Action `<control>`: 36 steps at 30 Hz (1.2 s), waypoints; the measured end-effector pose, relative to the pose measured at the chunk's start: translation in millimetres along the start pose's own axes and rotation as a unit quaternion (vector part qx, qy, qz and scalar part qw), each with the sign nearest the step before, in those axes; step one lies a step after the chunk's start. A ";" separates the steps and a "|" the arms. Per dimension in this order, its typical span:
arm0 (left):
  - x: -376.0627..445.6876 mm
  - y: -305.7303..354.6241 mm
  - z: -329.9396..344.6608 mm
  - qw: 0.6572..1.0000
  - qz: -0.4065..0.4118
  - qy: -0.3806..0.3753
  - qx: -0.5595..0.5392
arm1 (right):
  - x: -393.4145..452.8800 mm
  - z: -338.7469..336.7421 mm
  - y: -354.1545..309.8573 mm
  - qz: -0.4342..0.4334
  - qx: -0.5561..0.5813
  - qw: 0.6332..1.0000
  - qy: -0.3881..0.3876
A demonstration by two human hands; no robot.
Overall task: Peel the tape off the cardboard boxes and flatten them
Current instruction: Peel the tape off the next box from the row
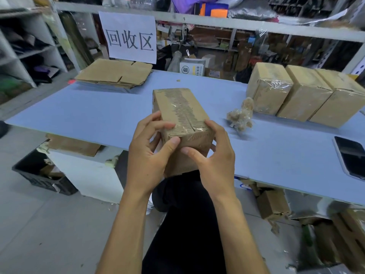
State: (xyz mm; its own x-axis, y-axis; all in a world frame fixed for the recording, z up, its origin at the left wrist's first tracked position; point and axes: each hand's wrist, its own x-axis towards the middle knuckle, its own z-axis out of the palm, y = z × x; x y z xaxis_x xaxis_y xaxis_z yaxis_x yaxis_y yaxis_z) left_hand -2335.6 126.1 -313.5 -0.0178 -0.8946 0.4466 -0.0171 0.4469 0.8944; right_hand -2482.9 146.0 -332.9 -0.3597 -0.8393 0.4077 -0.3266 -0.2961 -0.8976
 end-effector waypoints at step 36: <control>-3.7 3.4 10.4 0.998 -0.027 -0.016 0.062 | 5.1 -8.5 5.0 0.022 -0.037 0.999 -0.020</control>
State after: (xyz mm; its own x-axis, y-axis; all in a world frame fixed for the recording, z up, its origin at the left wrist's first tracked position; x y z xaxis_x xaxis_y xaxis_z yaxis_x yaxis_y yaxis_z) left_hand -2346.0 131.0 -312.4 -0.0462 -0.9175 0.3951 -0.1431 0.3975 0.9064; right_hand -2493.8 144.1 -333.9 -0.3404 -0.8687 0.3598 -0.3752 -0.2254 -0.8991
